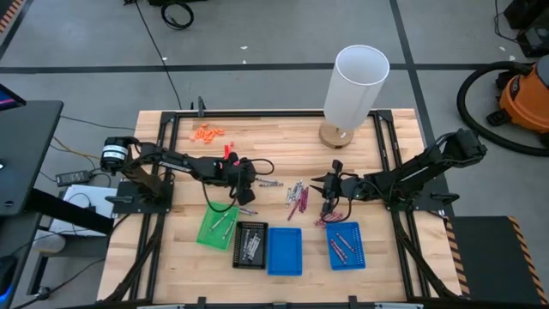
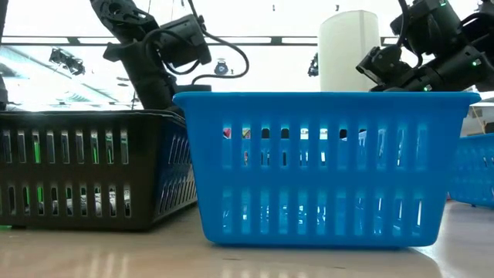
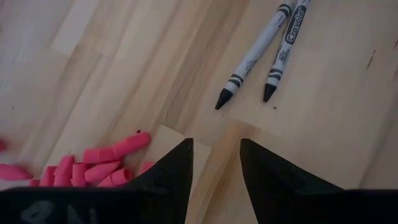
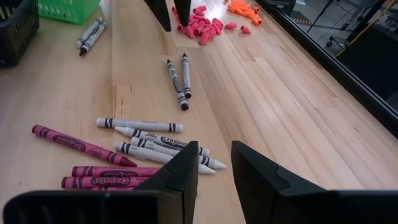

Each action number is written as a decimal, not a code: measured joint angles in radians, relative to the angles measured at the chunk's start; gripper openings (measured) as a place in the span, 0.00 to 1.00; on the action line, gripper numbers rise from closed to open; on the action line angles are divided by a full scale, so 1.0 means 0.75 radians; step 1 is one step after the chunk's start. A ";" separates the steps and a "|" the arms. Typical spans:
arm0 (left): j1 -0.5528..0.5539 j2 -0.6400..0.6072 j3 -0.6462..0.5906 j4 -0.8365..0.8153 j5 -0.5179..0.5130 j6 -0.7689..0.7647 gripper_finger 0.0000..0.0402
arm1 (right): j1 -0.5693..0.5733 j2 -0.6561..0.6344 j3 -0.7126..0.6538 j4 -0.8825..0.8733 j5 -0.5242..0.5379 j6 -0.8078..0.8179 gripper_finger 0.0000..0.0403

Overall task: Sort crayons
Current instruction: Put the black crayon into the black bin

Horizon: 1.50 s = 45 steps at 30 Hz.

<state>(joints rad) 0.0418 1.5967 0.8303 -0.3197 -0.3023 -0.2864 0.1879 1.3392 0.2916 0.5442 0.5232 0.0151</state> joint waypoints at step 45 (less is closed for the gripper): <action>0.151 0.210 0.062 0.377 0.263 0.467 0.35 | 0.021 0.000 0.000 0.002 -0.071 -0.024 0.26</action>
<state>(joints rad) 0.1547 1.7544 0.8768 -0.0370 -0.1053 0.0640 0.2039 1.3392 0.2916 0.5458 0.4698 -0.0032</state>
